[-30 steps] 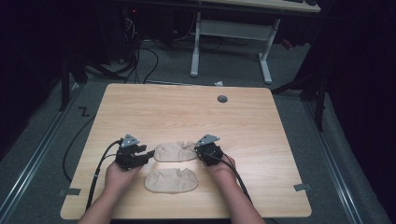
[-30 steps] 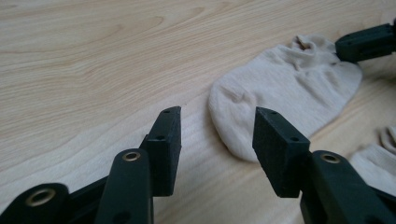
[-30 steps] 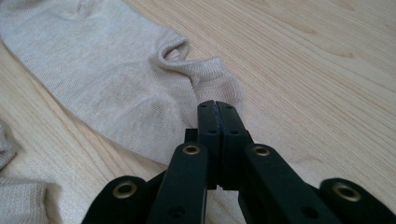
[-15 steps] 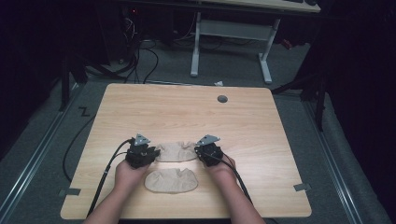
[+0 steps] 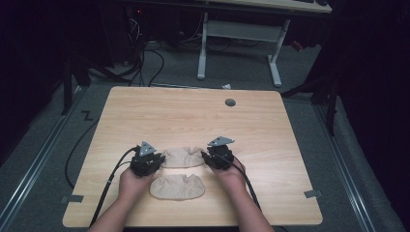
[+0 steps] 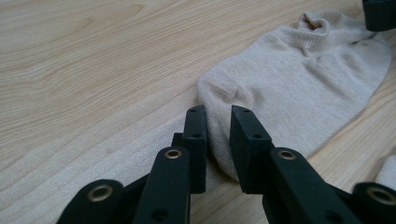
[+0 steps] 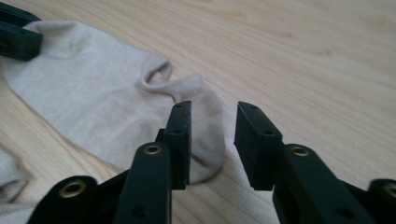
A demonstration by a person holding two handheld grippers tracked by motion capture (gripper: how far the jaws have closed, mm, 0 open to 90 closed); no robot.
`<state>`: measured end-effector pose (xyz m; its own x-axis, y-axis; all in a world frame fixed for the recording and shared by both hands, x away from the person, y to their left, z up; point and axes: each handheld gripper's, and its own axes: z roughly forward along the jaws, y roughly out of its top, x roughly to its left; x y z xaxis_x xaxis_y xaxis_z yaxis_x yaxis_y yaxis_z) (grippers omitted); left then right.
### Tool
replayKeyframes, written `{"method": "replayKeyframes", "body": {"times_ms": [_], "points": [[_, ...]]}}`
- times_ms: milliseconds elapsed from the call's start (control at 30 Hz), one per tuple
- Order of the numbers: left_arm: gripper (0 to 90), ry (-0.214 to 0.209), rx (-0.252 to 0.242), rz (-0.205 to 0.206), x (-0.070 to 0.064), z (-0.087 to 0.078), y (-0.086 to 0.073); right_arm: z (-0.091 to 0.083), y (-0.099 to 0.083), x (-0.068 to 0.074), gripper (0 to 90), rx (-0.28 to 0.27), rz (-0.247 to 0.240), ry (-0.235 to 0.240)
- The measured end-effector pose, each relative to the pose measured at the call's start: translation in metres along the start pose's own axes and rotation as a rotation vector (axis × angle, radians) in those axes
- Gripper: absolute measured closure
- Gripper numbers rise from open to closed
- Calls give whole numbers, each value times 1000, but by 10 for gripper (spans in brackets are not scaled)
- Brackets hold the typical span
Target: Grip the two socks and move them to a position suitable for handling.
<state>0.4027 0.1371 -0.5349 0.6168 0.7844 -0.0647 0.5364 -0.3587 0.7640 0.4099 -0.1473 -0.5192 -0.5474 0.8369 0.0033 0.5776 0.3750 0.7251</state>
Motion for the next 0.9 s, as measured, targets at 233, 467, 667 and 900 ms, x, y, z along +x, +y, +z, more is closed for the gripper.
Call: {"method": "replayKeyframes", "body": {"times_ms": [233,467,667,900], "points": [[764,-5,0,-2,1,0,0,7,-4,-5,571,30,47,41],[762,-7,-1,4,1,-1,-1,6,-6,0,726,23,9,53],[847,-26,1,-4,1,-2,-2,6,-6,2,832,22,14,65],[870,-21,-10,-21,1,-4,-2,3,-4,5,850,10,-29,26]]}}
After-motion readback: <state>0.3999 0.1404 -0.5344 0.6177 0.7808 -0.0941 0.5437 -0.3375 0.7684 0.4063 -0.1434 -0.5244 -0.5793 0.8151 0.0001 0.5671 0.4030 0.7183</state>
